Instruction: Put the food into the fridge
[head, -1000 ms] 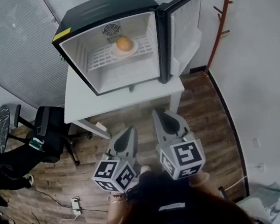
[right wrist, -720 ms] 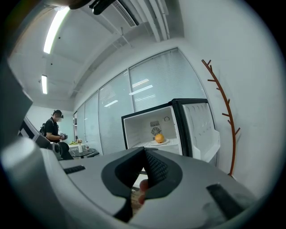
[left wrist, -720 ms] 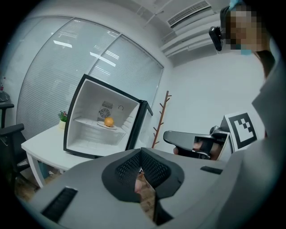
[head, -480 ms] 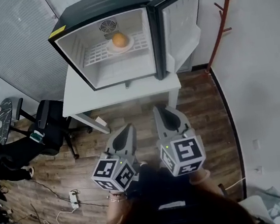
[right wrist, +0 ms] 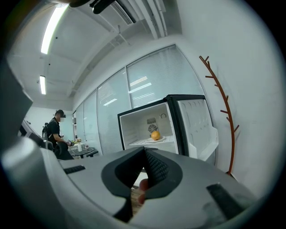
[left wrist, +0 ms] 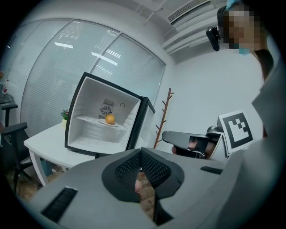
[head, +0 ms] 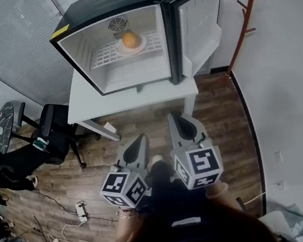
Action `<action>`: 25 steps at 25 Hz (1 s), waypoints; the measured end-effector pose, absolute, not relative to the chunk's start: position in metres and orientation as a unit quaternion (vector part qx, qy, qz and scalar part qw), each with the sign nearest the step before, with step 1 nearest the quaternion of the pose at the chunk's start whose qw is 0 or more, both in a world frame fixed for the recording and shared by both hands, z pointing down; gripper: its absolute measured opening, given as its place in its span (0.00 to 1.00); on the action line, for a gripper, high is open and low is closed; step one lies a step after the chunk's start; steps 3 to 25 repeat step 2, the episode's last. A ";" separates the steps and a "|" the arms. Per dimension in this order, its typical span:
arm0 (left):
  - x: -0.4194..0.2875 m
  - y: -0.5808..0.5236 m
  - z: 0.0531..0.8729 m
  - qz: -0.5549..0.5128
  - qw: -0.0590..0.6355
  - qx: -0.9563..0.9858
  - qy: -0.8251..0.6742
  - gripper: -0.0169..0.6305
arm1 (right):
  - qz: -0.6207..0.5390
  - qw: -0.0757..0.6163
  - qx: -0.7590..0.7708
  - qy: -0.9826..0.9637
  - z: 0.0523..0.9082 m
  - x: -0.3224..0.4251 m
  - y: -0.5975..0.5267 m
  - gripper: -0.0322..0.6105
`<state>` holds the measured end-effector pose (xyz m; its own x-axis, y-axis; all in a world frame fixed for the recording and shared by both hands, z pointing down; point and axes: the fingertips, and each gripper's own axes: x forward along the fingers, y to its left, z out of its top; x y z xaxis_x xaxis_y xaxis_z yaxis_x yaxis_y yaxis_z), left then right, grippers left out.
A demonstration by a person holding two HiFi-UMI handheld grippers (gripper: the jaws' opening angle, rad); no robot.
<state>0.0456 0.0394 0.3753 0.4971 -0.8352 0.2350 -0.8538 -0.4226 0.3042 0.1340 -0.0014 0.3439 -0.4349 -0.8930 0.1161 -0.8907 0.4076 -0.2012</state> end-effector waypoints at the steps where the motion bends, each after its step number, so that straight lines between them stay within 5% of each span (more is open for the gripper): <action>1: 0.044 0.037 0.376 0.022 0.196 0.843 -0.501 0.01 | -0.117 0.005 -0.531 0.840 0.345 0.133 -0.004 0.04; 25: 0.043 0.034 0.377 0.020 0.197 0.842 -0.501 0.01 | -0.116 0.005 -0.530 0.840 0.345 0.131 -0.006 0.04</action>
